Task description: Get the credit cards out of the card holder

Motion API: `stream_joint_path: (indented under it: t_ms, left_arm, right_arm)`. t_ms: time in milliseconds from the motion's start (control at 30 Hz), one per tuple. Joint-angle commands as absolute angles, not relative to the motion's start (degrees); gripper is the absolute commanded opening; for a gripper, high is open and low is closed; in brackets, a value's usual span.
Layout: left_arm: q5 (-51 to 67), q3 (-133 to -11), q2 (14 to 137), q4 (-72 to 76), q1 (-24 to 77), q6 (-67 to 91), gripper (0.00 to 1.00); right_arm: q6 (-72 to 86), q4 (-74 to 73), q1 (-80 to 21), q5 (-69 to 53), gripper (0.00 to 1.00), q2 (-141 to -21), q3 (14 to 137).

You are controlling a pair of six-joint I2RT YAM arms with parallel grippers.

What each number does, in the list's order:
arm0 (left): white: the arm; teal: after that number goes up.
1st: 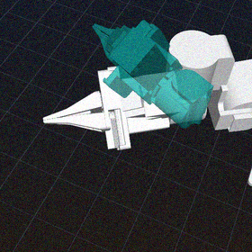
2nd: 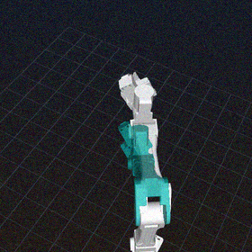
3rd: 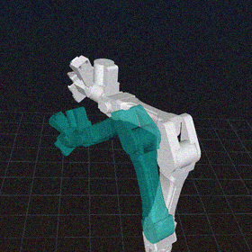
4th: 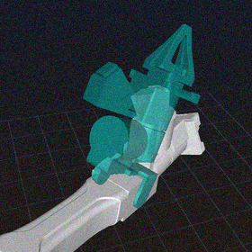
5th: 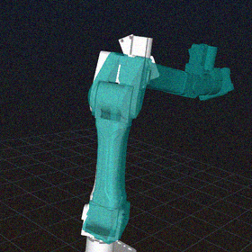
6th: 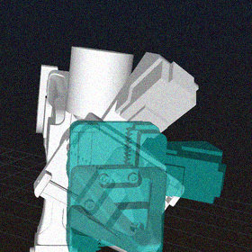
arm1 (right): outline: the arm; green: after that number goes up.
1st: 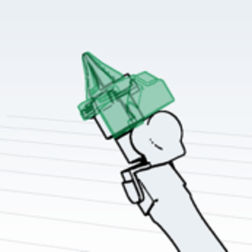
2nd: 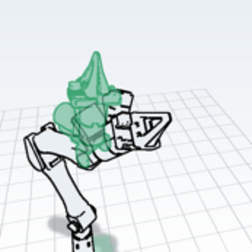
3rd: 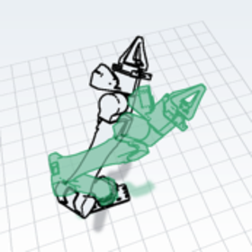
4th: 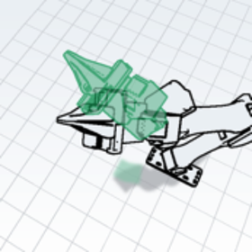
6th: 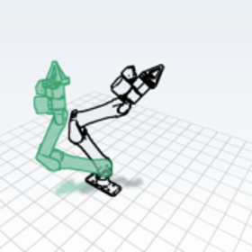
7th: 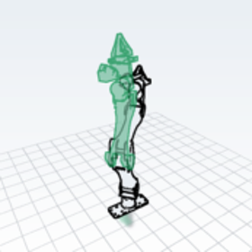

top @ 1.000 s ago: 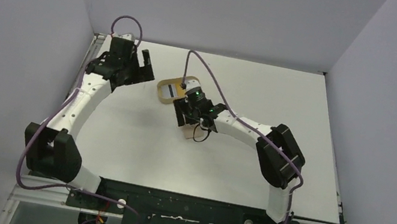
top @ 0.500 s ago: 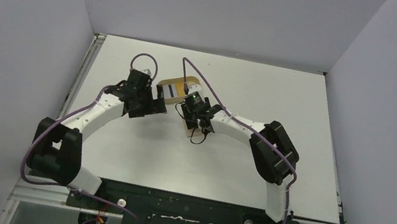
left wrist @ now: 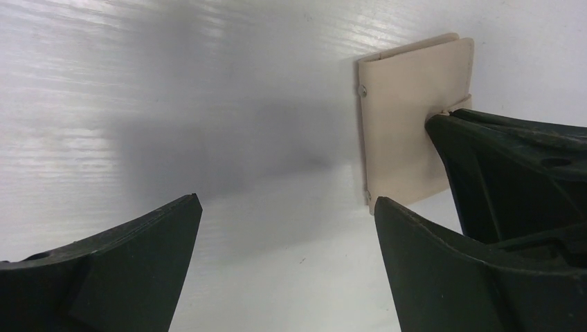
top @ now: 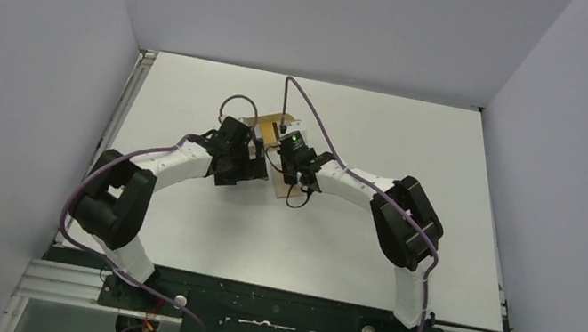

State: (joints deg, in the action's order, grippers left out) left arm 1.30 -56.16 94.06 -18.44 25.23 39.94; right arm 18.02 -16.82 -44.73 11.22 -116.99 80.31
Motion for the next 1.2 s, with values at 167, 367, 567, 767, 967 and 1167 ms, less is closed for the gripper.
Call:
stream_joint_path:
  t_ms: [167, 367, 567, 767, 967, 1167]
  left_arm:
    - [0.4, -59.0, 100.1, -9.0, 29.3, 45.0, 0.97]
    - [0.4, -62.1, 105.1, -7.1, 30.2, 46.9, 0.97]
    - [0.4, -63.0, 108.4, -6.9, 30.4, 47.3, 0.77]
    - [1.0, -61.2, 108.6, -3.5, 30.4, 48.2, 0.44]
    - [3.5, -60.3, 109.0, 1.0, 31.1, 49.2, 0.39]
    - [3.6, -60.0, 108.9, 1.3, 32.1, 48.5, 0.48]
  right_arm:
    - [25.4, -7.9, -37.8, -3.1, 0.0, -115.7, 69.3]
    - [33.5, 6.4, -31.8, -20.8, 0.0, -111.7, 61.8]
    - [42.4, 17.8, -28.3, -28.7, 0.0, -108.3, 55.8]
    - [48.5, 25.3, -26.3, -31.8, 0.0, -105.5, 51.6]
    - [53.1, 32.5, -25.6, -35.9, 0.0, -104.1, 49.8]
    - [56.8, 38.6, -25.2, -40.1, 0.0, -104.2, 49.2]
